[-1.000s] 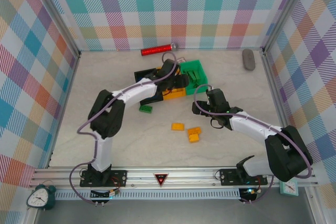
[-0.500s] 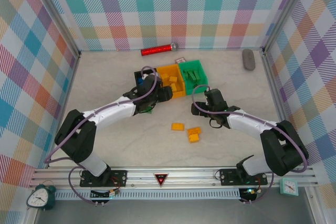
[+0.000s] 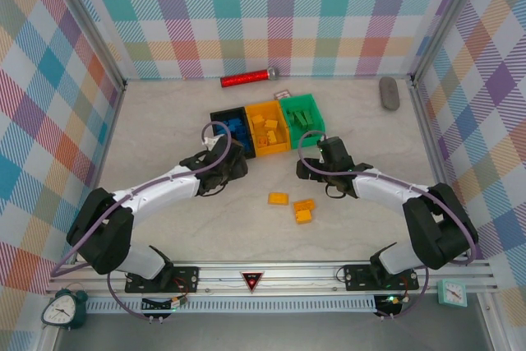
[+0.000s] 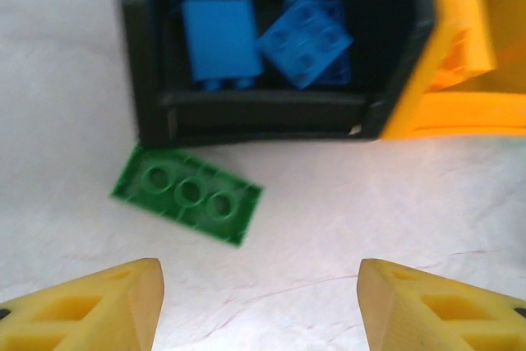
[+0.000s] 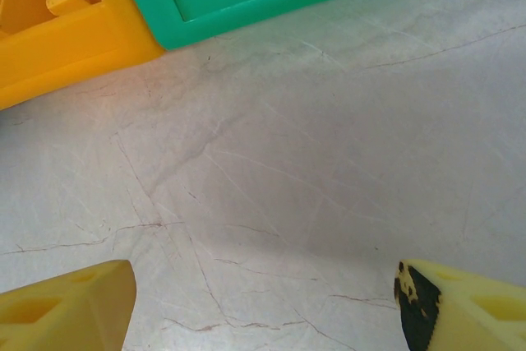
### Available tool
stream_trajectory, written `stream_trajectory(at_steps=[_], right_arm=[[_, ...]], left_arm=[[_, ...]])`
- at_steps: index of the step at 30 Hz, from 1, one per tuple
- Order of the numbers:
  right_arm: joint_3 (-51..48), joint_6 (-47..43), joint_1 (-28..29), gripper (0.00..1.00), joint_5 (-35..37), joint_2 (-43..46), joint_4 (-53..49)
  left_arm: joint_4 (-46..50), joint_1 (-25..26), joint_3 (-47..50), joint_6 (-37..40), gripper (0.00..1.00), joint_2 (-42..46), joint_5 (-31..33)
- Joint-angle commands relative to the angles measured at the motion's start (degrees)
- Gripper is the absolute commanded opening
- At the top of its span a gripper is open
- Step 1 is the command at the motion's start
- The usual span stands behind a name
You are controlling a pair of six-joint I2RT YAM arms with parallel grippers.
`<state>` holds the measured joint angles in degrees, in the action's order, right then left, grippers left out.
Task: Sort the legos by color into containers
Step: Pick up the lego from the center of the table.
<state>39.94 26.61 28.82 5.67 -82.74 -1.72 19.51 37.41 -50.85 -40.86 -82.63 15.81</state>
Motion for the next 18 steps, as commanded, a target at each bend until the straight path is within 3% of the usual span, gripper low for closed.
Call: stream_trajectory(at_steps=[1, 10, 15, 18], right_arm=[[1.3, 0.9, -0.2, 0.82, -1.0, -0.4, 1.1], [1.6, 0.8, -0.2, 0.82, -1.3, -0.2, 0.3], [1.7, 0.5, -0.2, 0.82, -0.9, 0.0, 0.0], [1.4, 0.4, -0.2, 0.82, -0.9, 0.5, 0.2]], left_arm=[[8.3, 0.1, -0.2, -6.2, 0.61, 0.6, 2.8], [14.3, 0.1, -8.2, -14.0, 0.59, -8.9, -1.4], [16.4, 0.1, -12.1, -20.0, 0.58, -12.8, 0.3], [20.3, -0.1, -14.5, -28.9, 0.57, -15.2, 3.2]])
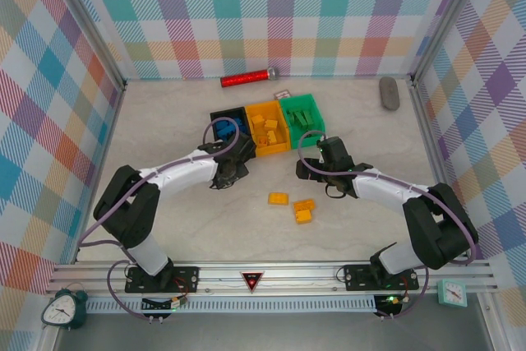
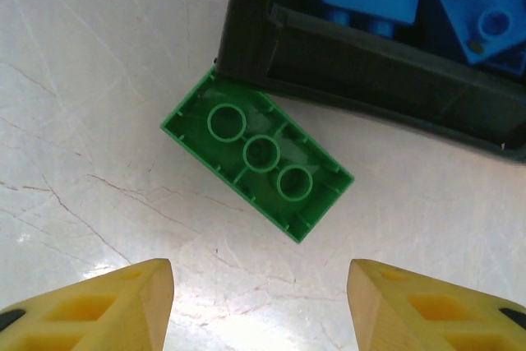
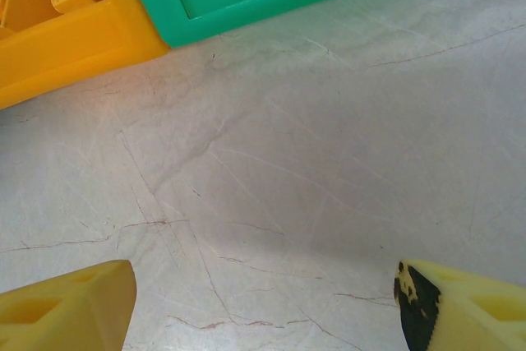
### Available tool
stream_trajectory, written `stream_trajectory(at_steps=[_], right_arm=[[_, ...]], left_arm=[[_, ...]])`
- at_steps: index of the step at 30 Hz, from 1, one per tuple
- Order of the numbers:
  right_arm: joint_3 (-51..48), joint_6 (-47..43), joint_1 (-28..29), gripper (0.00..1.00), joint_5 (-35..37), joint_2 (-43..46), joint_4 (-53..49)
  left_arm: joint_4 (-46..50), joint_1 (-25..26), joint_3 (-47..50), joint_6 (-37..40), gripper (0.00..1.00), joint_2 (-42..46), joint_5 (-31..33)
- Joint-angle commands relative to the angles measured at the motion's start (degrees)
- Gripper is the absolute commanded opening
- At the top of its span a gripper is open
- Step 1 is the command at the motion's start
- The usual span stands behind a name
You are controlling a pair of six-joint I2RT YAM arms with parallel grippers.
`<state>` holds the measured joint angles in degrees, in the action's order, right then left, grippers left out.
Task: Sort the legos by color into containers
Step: Pick up the lego from the center of the table.
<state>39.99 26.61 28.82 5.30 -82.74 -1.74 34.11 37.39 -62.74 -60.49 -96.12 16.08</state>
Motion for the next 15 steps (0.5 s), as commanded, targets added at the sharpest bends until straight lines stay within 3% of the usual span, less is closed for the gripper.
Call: stream_trajectory(at_steps=[1, 7, 15], right_arm=[[1.3, 0.5, -0.1, 0.82, -0.6, 0.6, 0.3], [1.5, 0.5, -0.2, 0.82, -0.7, 0.0, 0.3], [1.5, 0.4, -0.2, 0.82, -0.8, 0.1, 0.2]], left_arm=[[6.5, -0.2, -3.5, -11.2, 0.57, -2.4, 3.2], [12.5, -0.4, -9.3, -20.9, 0.57, -7.9, 3.1], [9.9, -1.1, -13.4, -20.9, 0.56, -12.6, 1.2]])
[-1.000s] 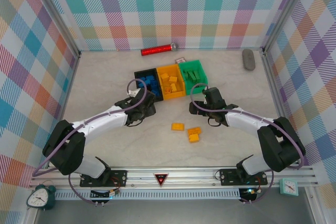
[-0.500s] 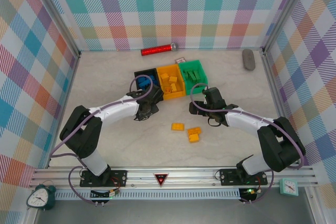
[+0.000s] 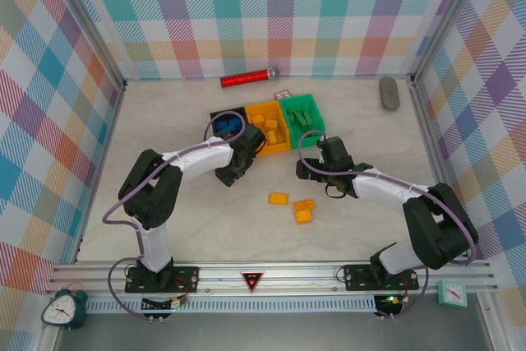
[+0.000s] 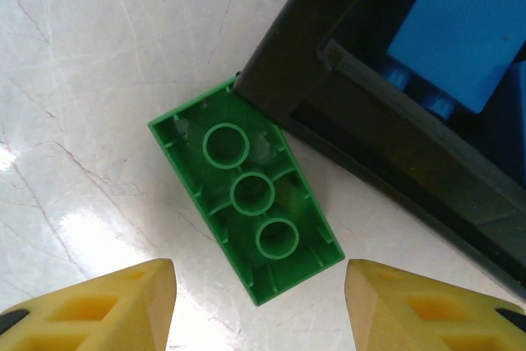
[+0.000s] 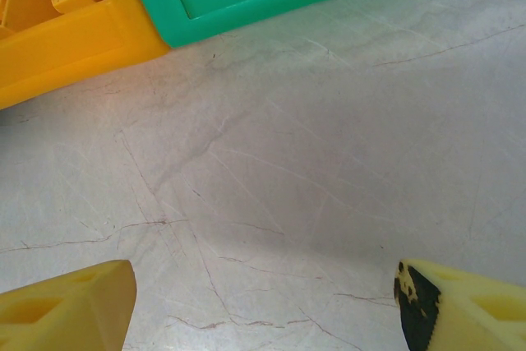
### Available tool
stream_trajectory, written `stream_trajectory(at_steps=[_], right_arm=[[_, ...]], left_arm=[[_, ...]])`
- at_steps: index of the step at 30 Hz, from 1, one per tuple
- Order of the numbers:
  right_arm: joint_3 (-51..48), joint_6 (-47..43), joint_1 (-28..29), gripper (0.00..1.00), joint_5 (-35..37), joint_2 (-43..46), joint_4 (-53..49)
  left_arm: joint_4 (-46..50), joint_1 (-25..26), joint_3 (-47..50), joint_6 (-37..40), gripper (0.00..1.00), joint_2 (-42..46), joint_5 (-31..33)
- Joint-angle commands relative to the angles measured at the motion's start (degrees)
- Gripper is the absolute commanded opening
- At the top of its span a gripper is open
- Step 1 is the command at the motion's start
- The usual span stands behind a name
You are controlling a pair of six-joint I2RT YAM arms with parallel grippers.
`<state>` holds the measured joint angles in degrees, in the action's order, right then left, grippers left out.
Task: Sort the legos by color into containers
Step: Pick up the lego from the center of the table.
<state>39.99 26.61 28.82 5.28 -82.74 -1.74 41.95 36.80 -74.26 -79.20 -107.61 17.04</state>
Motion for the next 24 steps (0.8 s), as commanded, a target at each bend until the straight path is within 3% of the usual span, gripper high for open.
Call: stream_trajectory(at_steps=[1, 12, 18, 24], right_arm=[[1.7, 0.4, -0.2, 0.82, -0.7, 0.1, -0.1], [1.5, 0.4, -0.2, 0.82, -0.9, 0.1, 0.3], [1.5, 0.4, -0.2, 0.82, -1.1, 0.0, 0.4], [1.7, 0.5, -0.1, 0.82, -1.4, -0.3, 0.3]], left_arm=[[2.3, -0.7, -2.2, -2.4, 0.56, -1.4, 1.0], [1.2, -3.0, -2.6, -3.0, 0.55, -5.1, -1.7], [1.3, -3.0, -1.3, -1.2, 0.29, -3.0, -0.5], [0.4, -2.5, 2.2, 0.3, 0.16, 1.5, 0.9]])
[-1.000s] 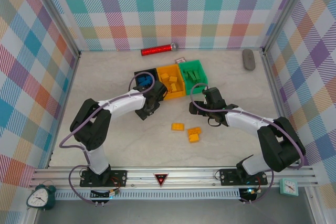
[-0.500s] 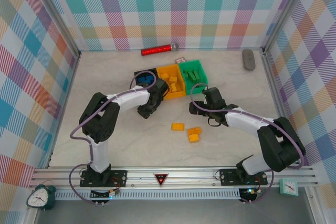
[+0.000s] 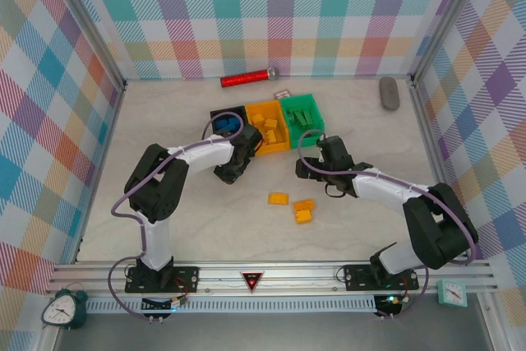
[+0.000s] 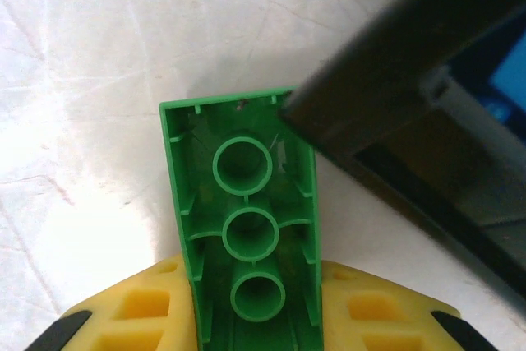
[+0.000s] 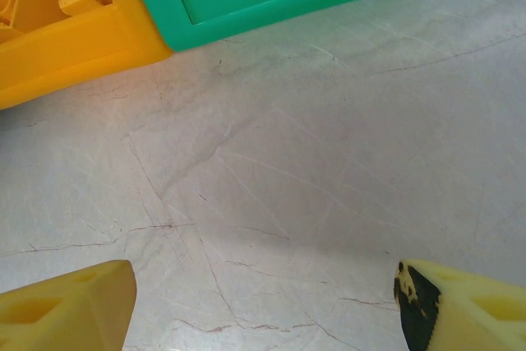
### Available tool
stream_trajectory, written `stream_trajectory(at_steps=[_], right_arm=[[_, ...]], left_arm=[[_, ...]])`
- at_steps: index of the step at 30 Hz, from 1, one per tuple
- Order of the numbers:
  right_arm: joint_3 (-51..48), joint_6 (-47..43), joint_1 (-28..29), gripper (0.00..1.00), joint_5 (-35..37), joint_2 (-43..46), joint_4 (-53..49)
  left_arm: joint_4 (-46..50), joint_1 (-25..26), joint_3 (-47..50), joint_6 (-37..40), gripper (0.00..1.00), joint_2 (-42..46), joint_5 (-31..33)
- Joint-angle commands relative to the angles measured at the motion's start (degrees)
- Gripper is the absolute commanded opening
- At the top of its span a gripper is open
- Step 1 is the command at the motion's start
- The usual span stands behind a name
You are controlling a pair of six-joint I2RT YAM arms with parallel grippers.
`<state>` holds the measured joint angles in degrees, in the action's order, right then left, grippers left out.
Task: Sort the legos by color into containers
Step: Pick up the lego from the center of the table, then place the lego in the container.
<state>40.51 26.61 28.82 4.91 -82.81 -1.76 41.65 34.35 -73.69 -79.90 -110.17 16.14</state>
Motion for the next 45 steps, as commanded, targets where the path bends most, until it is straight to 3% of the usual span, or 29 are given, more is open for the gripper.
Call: stream_trajectory(at_steps=[1, 11, 14, 18, 24, 29, 36, 45], right_arm=[[1.2, 0.5, -0.2, 0.82, -1.0, -0.4, 0.3], [1.7, 0.5, -0.1, 0.82, -0.8, -0.8, -0.4], [1.3, 0.7, -0.2, 0.82, -1.2, -0.7, 0.4], [1.7, 0.6, -0.2, 0.82, -1.2, -1.1, -0.1], [1.3, 0.6, -0.2, 0.82, -0.5, -0.3, -0.1], [0.3, 0.9, -0.2, 0.82, 0.1, 1.1, 0.7], [-2.6, 2.3, -1.4, 0.82, 1.4, 5.0, 2.0], [-4.0, 6.0, -7.5, 0.82, -3.6, 4.7, 2.5]], left_arm=[[-0.2, 0.1, 2.5, 2.0, 0.15, 4.9, 1.5], [-4.5, 4.7, 14.2, 7.2, 0.08, 14.4, 4.5], [-4.6, 6.8, 15.0, 11.0, 0.01, 17.2, 7.1], [-4.5, 9.1, 13.8, 15.8, 0.0, 19.7, 10.5], [-10.1, 12.7, 10.9, 25.1, 0.0, 21.3, 12.2], [-18.1, 13.1, 7.3, 34.1, 0.0, 20.2, 7.9], [-17.8, 13.1, -4.3, 41.0, 0.0, 13.5, 3.7], [-16.7, 12.6, -18.4, 46.9, 0.0, 5.1, 1.1]])
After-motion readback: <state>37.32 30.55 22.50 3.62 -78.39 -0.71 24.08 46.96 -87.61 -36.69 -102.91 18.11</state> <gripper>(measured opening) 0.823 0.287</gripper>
